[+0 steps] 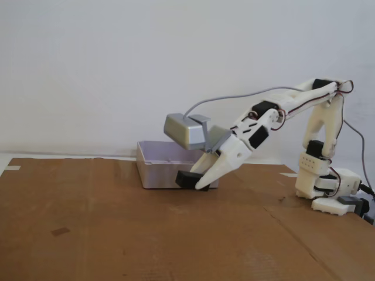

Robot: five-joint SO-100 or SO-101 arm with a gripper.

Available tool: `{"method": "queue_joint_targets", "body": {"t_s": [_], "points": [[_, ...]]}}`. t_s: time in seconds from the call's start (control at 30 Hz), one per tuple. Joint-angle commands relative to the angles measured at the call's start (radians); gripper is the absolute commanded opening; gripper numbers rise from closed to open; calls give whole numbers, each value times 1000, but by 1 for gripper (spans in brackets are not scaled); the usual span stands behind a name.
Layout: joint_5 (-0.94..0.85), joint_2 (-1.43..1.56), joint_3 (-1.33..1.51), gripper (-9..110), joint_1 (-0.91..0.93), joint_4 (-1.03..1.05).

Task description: Grasp a block and put it in the box.

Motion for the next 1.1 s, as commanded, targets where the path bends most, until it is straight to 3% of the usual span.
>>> {"method": "queue_joint_targets", "body": {"t_s": [0.0,1.07], "points": [[-9,212,25,0,32,-58],[-52,423,146,0,420,-101]]}}
